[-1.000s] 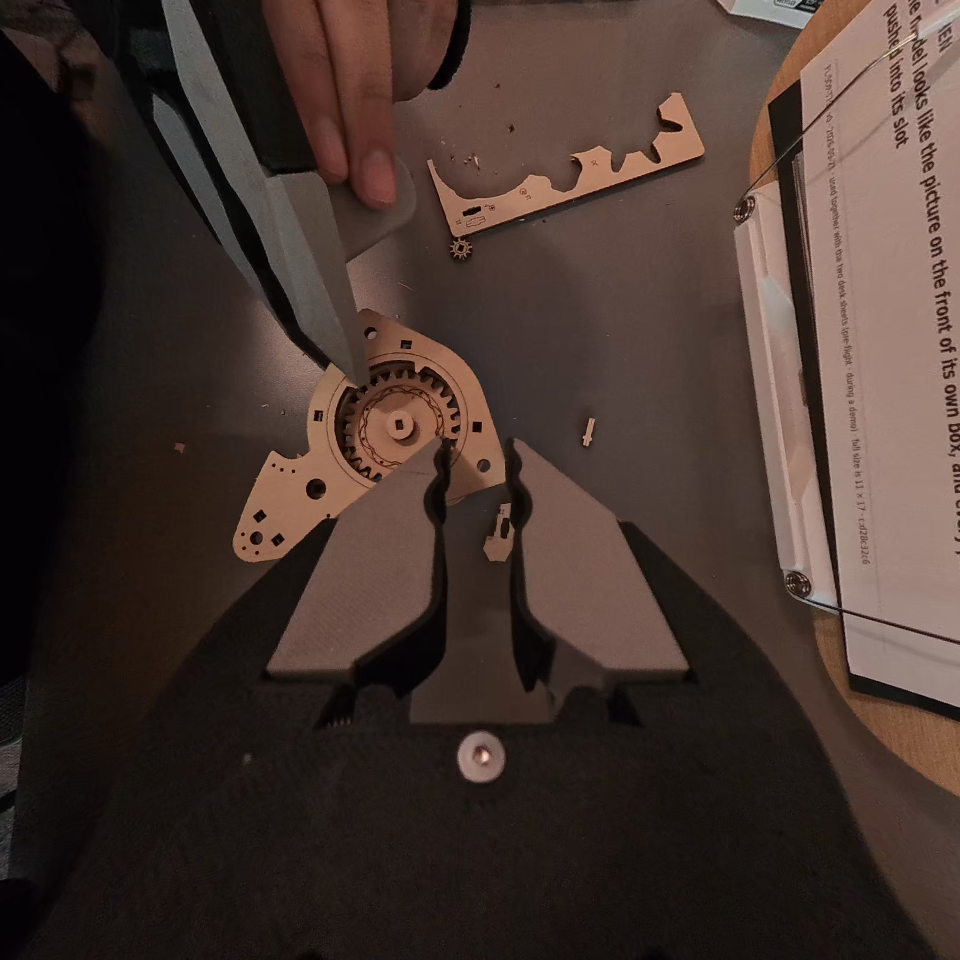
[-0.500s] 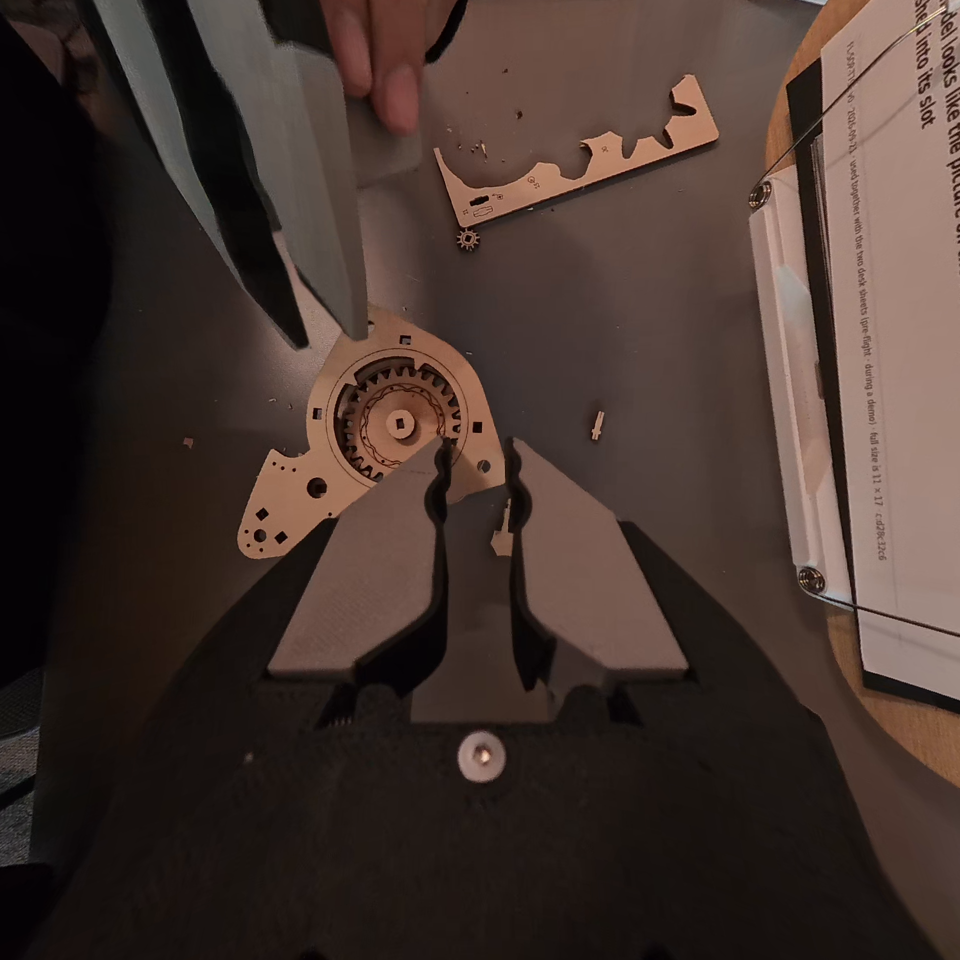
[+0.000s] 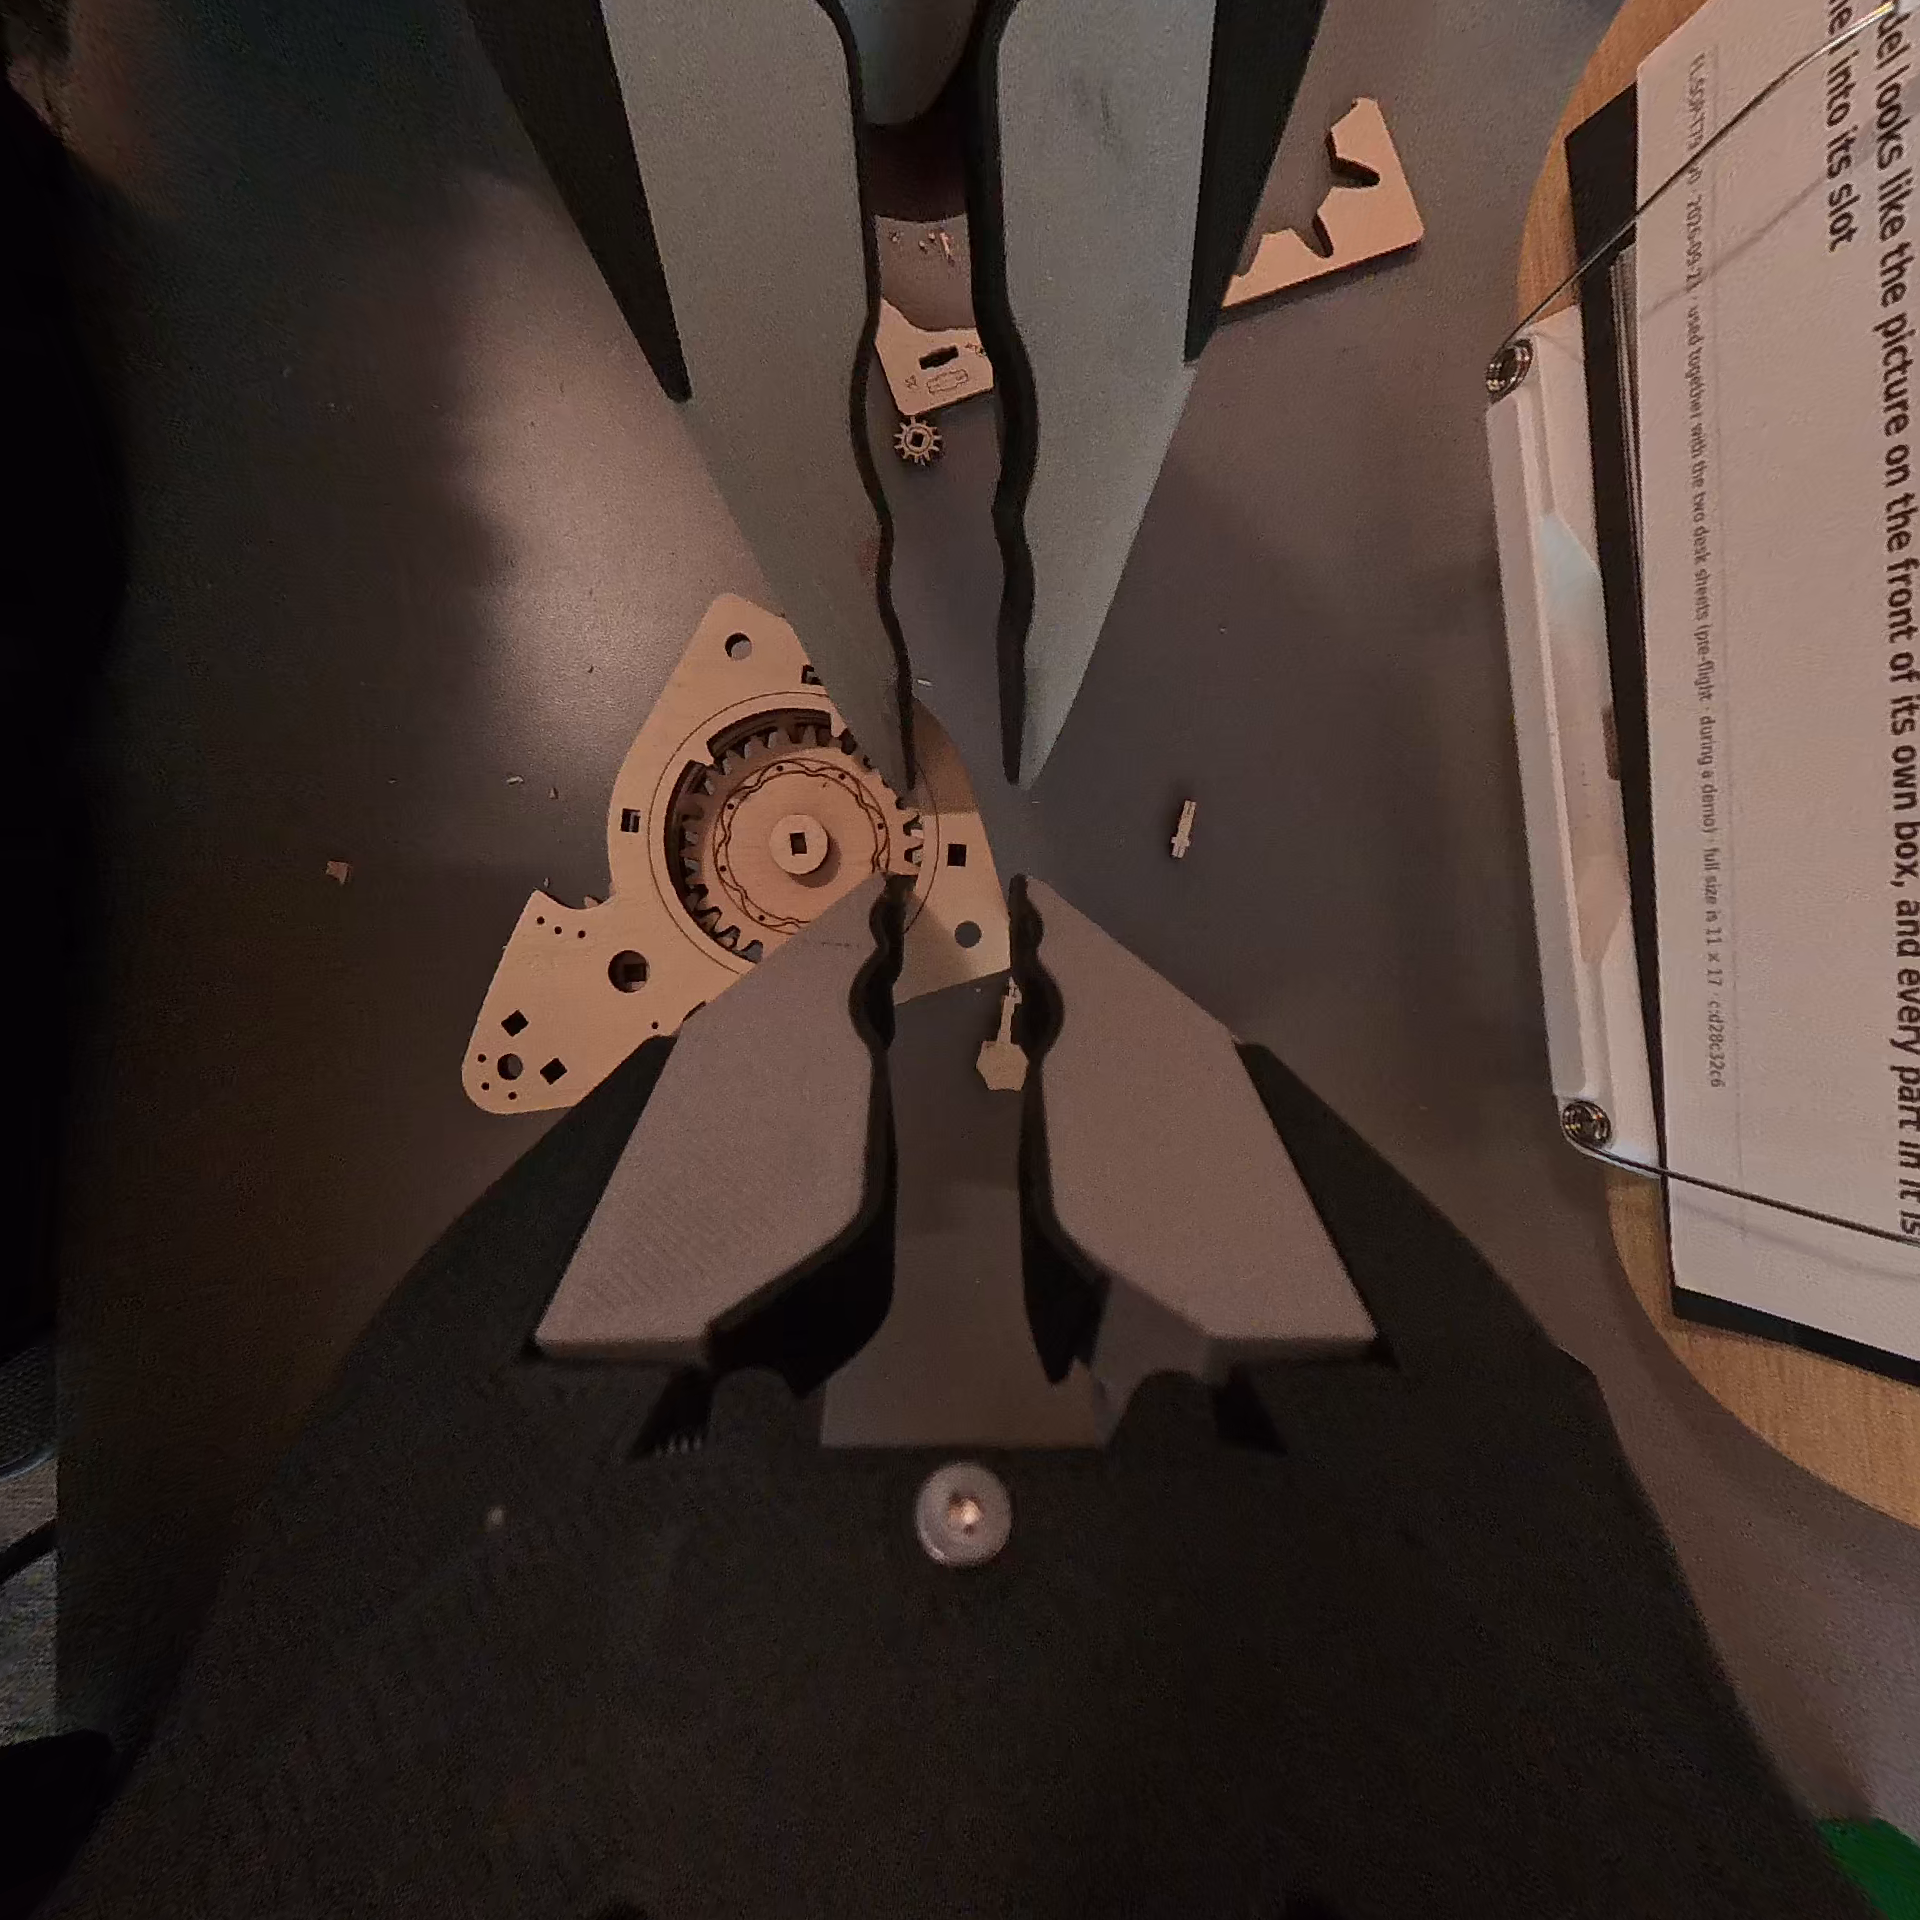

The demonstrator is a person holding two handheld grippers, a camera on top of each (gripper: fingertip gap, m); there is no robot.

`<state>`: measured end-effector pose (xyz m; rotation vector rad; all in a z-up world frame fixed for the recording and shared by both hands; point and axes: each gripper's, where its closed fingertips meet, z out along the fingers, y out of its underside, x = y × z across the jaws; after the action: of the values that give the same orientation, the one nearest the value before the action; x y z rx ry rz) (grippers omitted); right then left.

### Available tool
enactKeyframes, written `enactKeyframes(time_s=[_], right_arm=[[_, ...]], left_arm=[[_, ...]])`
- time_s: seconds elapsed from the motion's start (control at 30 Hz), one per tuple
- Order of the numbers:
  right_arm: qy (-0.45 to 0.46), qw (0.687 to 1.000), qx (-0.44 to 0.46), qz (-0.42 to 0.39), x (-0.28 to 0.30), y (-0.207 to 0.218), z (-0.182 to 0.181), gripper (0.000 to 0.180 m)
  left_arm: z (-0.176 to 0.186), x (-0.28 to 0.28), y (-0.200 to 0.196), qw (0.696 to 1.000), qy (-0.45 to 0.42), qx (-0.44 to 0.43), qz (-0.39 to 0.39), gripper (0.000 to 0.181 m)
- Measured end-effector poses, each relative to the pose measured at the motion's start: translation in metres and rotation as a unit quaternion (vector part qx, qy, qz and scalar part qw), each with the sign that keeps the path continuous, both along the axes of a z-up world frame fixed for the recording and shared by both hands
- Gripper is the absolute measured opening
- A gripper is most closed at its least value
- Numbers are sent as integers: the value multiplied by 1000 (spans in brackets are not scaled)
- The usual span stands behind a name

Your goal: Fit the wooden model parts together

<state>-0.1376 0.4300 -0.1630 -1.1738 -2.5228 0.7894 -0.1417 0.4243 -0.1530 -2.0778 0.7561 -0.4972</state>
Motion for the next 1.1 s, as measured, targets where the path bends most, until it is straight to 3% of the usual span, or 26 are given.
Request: enactKeyframes(time_s=[1.1], right_arm=[[-10, 999, -41, -19, 5, -7, 2, 15]], left_arm=[[-7, 8, 0, 997, 69, 43, 0, 9]])
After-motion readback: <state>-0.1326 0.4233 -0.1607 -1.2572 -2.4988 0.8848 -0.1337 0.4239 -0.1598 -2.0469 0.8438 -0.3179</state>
